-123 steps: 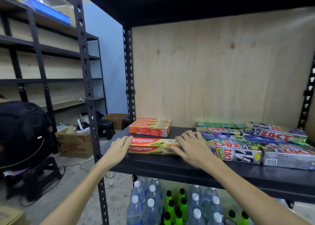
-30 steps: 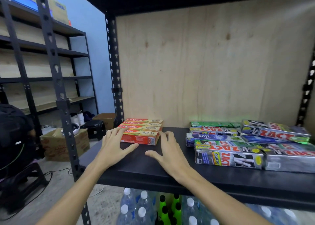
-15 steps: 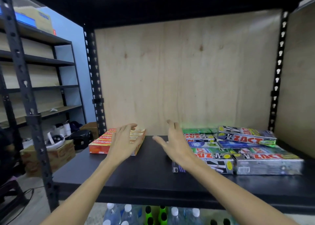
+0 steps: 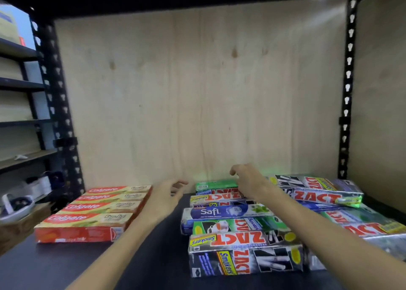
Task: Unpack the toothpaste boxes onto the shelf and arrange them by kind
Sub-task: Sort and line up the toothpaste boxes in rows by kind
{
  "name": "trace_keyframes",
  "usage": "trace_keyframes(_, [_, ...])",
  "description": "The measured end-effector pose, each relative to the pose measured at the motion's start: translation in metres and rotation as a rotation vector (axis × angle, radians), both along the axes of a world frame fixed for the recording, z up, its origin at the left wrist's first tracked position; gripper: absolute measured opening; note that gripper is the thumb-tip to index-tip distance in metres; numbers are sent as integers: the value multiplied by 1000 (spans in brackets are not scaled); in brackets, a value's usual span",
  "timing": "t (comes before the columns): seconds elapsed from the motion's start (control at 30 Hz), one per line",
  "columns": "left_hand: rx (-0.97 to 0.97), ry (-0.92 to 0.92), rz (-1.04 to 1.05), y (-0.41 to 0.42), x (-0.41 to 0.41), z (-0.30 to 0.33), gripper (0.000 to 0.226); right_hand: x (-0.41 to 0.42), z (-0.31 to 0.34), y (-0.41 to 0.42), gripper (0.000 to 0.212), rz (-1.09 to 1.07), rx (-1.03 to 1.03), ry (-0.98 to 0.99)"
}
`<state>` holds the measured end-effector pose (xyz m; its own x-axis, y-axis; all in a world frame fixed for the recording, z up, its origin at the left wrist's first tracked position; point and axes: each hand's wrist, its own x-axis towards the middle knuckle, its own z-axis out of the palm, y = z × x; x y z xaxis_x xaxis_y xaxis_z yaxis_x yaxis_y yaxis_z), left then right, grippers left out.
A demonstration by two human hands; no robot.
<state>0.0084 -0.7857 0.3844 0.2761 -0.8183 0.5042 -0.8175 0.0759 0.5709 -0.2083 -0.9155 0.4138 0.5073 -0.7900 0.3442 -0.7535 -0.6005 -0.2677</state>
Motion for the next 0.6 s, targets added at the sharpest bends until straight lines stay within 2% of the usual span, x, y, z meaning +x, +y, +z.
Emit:
trace_keyframes(0.17, [68,338,-114,-28,6,-19,16,3,2,-18,34,11,-62,189])
trace_keyframes(0.27, [82,432,-139,-42,12,-24,22,5,3,-23,38,14,-88,211])
trace_keyframes(0.4, [110,450,-147,-52,9,-22,33,6,6,-28,34,69,-60,147])
trace_keyframes(0.6, [18,371,-66,-48,13,-23,28,13,1,-30,16,190,-65,-10])
